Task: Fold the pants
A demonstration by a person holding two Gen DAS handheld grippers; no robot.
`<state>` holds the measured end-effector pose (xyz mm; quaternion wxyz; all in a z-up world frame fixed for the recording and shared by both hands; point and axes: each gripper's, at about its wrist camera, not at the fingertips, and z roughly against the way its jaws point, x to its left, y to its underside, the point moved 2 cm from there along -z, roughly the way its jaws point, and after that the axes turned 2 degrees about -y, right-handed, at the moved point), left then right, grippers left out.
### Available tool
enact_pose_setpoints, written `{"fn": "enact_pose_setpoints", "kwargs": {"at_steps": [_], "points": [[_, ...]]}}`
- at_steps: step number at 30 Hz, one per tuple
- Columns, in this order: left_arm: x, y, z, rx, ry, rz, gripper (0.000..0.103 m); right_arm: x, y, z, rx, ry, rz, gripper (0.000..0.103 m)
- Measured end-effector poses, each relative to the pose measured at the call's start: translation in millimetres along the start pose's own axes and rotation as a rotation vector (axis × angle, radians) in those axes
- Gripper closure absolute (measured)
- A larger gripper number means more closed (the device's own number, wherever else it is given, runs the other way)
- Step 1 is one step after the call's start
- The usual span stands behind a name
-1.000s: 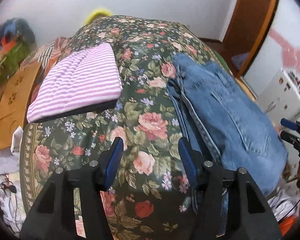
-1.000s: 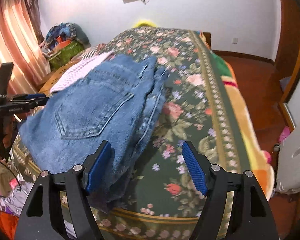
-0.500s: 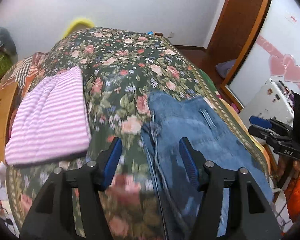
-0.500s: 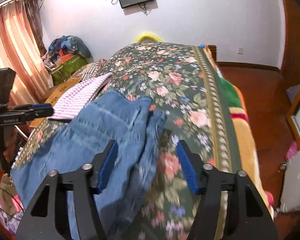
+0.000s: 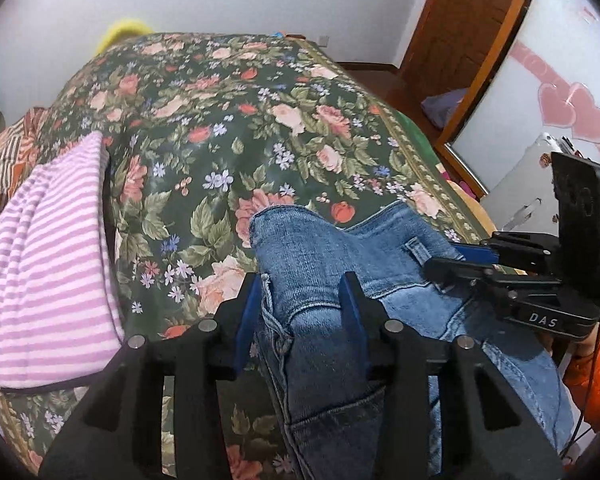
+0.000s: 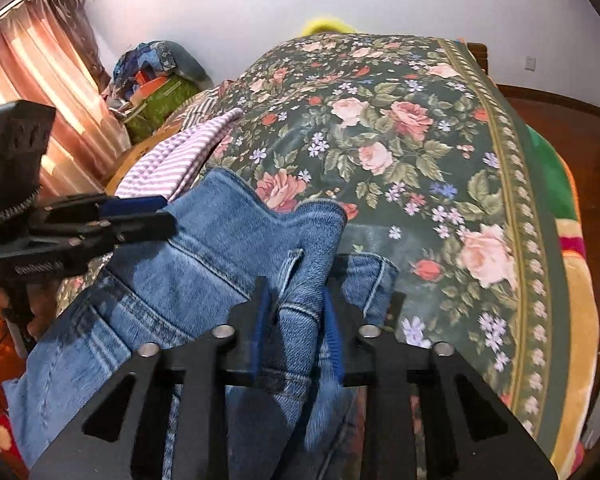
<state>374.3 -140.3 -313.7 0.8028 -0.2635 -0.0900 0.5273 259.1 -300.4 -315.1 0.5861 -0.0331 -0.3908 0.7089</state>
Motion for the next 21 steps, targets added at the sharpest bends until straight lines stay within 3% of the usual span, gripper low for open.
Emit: {"fn": "enact_pose_setpoints", "kwargs": {"at_steps": [2, 9, 13, 15, 17, 19, 21], "points": [[3, -2, -1, -0.001, -0.003, 0.012, 0.055, 1, -1, 2, -0.023, -0.011, 0.01, 0.089], [4, -13, 21, -0.034, -0.007, 0.026, 0.055, 14, -17, 33, -0.133, 0.018, 0.1, 0.091], [2, -10, 32, -0.048, -0.003, 0.025, 0.05, 11, -25, 41, -0.176, 0.082, 0.119, 0.091], [2, -5, 32, -0.038, -0.011, 0.019, 0.05, 1, -23, 34, -0.16, 0.111, 0.097, 0.091], [3, 1, 32, -0.018, -0.018, 0.022, 0.05, -11, -18, 15, -0.085, 0.137, 0.079, 0.09], [4, 8, 37, -0.004, -0.012, 0.032, 0.05, -19, -9, 0, -0.017, 0.158, 0.053, 0.084], [5, 15, 45, -0.003, -0.007, 0.04, 0.05, -23, -3, 1, -0.004, 0.168, 0.033, 0.081]]}}
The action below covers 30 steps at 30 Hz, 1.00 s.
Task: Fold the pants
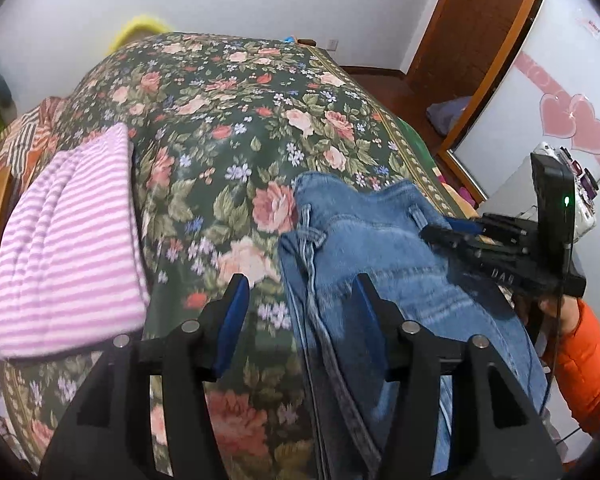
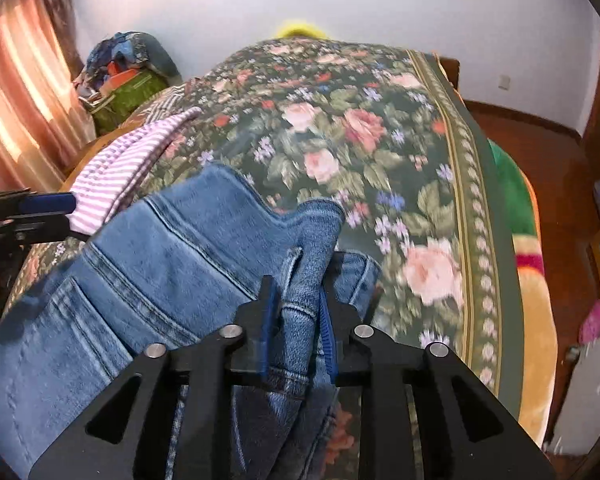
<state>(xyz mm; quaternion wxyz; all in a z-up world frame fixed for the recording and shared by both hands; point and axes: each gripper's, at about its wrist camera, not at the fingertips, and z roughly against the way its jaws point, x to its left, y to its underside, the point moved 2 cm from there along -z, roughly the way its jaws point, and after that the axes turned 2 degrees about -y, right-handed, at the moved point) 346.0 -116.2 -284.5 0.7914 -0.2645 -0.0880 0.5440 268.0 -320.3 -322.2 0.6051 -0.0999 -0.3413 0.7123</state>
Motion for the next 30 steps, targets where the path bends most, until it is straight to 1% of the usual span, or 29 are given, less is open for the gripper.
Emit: {"fn": "enact_pose_setpoints", "kwargs": {"at_steps": [1, 2, 4, 5, 6, 8, 10, 12, 14, 16, 18, 19, 21, 22, 23, 27, 28, 30], "points": [[1, 3, 6, 0.0, 0.006, 0.005, 0.05, 0, 0, 6, -0.006, 0.005, -0.005, 0.077], [2, 9, 15, 0.0, 0.012, 0.012, 0.05, 1, -1, 15, -0.016, 0.028, -0.002, 0.073], [2, 16, 29, -0.006, 0.019, 0.018, 0.05, 5, -2, 33, -0.045, 0.07, 0.021, 0.069], [2, 22, 39, -0.012, 0.025, 0.021, 0.048, 9, -2, 42, -0.058, 0.068, 0.033, 0.068], [1, 28, 47, -0.017, 0.028, 0.022, 0.047, 15, -2, 55, -0.073, 0.056, 0.046, 0.067], [-2, 41, 65, -0.032, 0.039, 0.03, 0.039, 27, 3, 75, -0.091, 0.032, 0.06, 0.062], [-6, 55, 80, -0.04, 0.04, 0.026, 0.038, 39, 12, 88, -0.1, 0.001, 0.066, 0.059], [-13, 68, 91, -0.042, 0.041, 0.009, 0.037, 54, 26, 97, -0.092, -0.033, 0.073, 0.059], [-21, 81, 99, -0.044, 0.051, -0.006, 0.032, 69, 39, 101, -0.078, -0.056, 0.083, 0.059], [-28, 93, 102, -0.04, 0.074, -0.014, 0.029, 81, 52, 100, -0.061, -0.079, 0.086, 0.059], [-36, 103, 98, -0.028, 0.086, -0.027, 0.028, 90, 63, 97, -0.04, -0.095, 0.087, 0.059], [-39, 109, 94, -0.017, 0.078, -0.037, 0.028, 94, 69, 95, -0.03, -0.094, 0.088, 0.059], [-42, 119, 83, 0.008, 0.03, -0.058, 0.028, 97, 77, 87, -0.002, -0.097, 0.08, 0.059], [-40, 125, 78, 0.017, 0.011, -0.063, 0.027, 97, 82, 82, 0.009, -0.091, 0.074, 0.059], [-36, 129, 75, 0.021, 0.008, -0.057, 0.025, 97, 83, 81, 0.011, -0.086, 0.073, 0.059], [-13, 136, 72, 0.027, 0.044, 0.016, 0.024, 92, 86, 82, 0.011, -0.069, 0.073, 0.059], [-10, 136, 73, 0.025, 0.036, 0.017, 0.024, 92, 87, 83, 0.011, -0.065, 0.075, 0.059], [-4, 138, 76, 0.014, -0.005, 0.01, 0.024, 90, 90, 85, 0.007, -0.052, 0.081, 0.059]]}}
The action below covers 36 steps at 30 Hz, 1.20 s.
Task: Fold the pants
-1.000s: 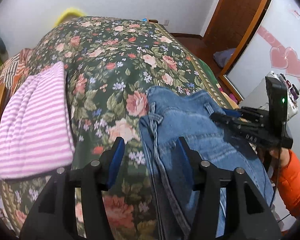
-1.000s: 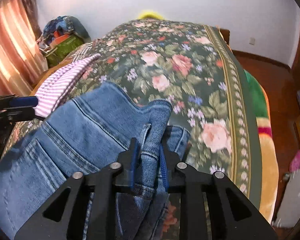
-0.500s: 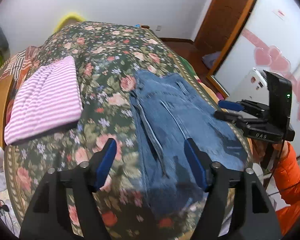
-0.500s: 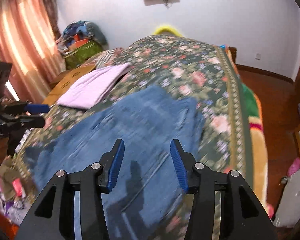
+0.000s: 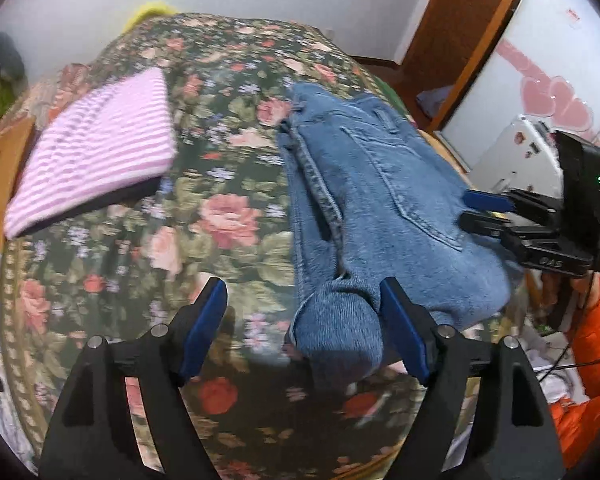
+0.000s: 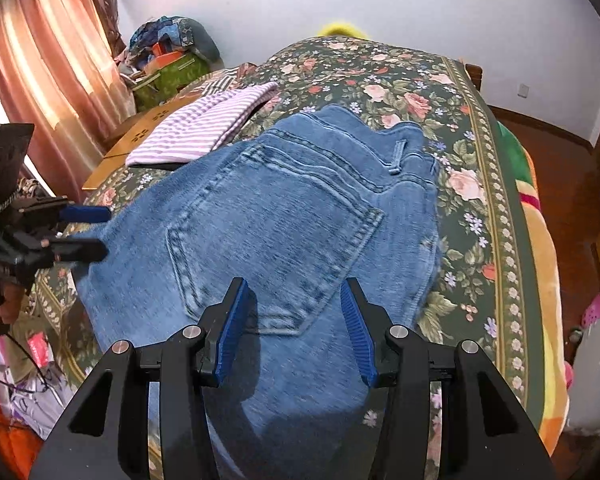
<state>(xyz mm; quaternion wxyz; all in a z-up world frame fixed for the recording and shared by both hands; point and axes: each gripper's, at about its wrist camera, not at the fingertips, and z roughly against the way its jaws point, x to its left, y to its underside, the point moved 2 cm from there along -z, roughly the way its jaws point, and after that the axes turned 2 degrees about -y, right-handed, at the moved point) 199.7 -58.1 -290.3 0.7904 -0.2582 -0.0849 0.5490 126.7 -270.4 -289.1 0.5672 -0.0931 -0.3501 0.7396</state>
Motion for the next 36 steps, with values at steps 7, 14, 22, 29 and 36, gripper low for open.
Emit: {"fn": "enact_pose_setpoints", "kwargs": {"at_steps": [7, 14, 22, 29, 36], "points": [[26, 7, 12, 0.007, -0.069, 0.026, 0.024, -13, 9, 10, -0.017, 0.013, -0.044, 0.059], [33, -23, 29, -0.056, -0.09, 0.047, 0.029, -28, 8, 20, -0.031, 0.054, -0.092, 0.055], [-6, -88, -5, -0.071, 0.023, -0.021, 0.027, -48, -10, 32, -0.086, 0.079, -0.125, 0.037], [-20, -120, -74, 0.085, 0.118, -0.058, 0.027, -62, -18, 10, -0.041, 0.008, -0.18, 0.037], [-14, -116, -114, 0.22, 0.182, -0.038, 0.019, -74, -14, -27, 0.037, -0.057, -0.234, 0.026]]}}
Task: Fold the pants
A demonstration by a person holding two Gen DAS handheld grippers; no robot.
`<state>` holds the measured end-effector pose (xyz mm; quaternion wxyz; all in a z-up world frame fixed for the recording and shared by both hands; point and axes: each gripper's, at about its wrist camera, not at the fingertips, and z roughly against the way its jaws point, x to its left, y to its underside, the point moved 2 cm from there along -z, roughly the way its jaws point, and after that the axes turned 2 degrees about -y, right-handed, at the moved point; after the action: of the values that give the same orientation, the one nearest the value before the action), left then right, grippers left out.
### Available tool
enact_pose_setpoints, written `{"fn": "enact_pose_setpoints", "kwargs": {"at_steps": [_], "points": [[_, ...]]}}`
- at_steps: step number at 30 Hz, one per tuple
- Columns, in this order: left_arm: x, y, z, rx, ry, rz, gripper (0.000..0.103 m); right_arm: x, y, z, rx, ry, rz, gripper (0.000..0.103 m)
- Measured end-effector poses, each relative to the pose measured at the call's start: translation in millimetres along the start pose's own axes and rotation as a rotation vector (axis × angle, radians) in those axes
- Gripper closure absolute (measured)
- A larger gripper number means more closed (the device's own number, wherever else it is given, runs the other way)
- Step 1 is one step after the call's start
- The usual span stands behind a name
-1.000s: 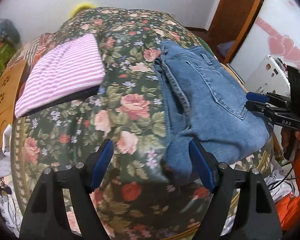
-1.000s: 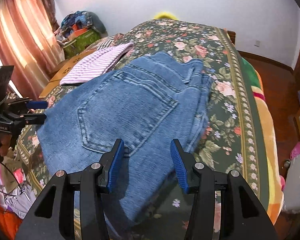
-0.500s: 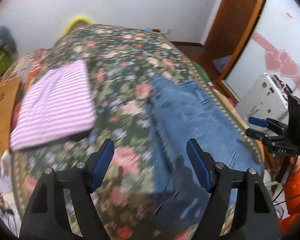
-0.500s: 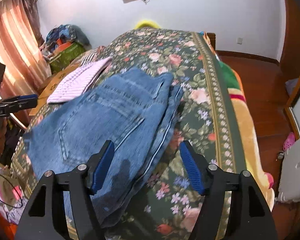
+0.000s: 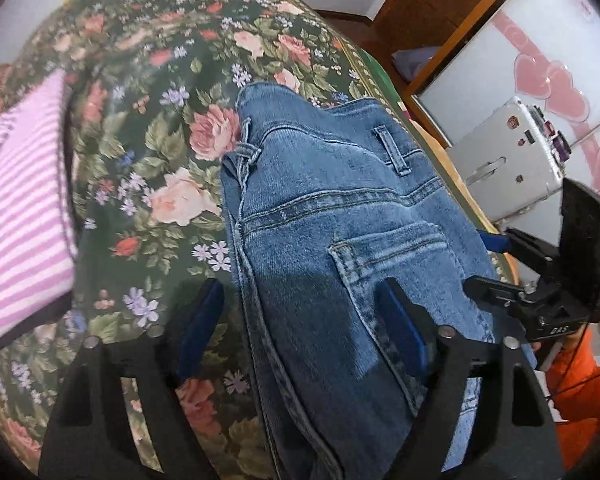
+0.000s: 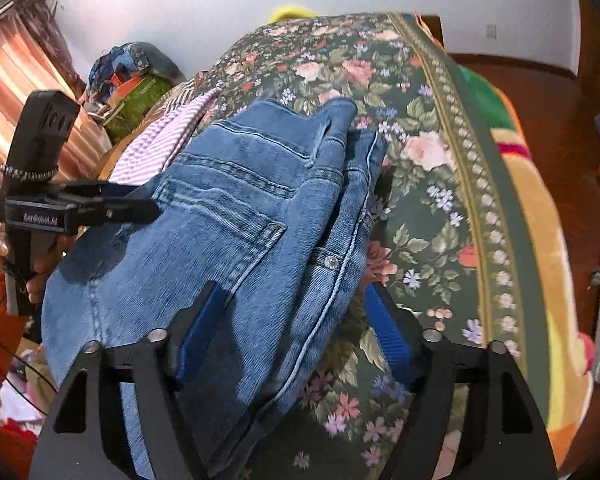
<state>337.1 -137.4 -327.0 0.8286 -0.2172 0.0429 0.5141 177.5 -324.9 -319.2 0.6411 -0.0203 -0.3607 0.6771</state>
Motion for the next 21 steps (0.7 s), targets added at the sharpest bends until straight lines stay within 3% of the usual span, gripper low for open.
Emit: {"fn": "enact_pose_setpoints", "kwargs": {"at_steps": [5, 13, 15, 17, 21], "points": [[7, -2, -23, 0.066, 0.08, 0.042, 0.006, -10, -1, -16, 0.048, -0.09, -0.06, 0.02], [-8, -11, -39, 0.083, 0.096, -0.025, 0.002, -12, 1, -34, 0.087, -0.179, -0.069, 0.016], [-8, -13, -40, 0.079, 0.115, -0.025, 0.006, -12, -1, -36, 0.086, -0.188, -0.072, 0.02], [-10, -14, -39, 0.063, 0.123, -0.032, 0.015, -10, -5, -37, 0.083, -0.22, -0.075, 0.034], [-14, -13, -31, 0.045, 0.092, -0.046, 0.025, -2, -10, -34, 0.071, -0.19, -0.038, 0.044]]}}
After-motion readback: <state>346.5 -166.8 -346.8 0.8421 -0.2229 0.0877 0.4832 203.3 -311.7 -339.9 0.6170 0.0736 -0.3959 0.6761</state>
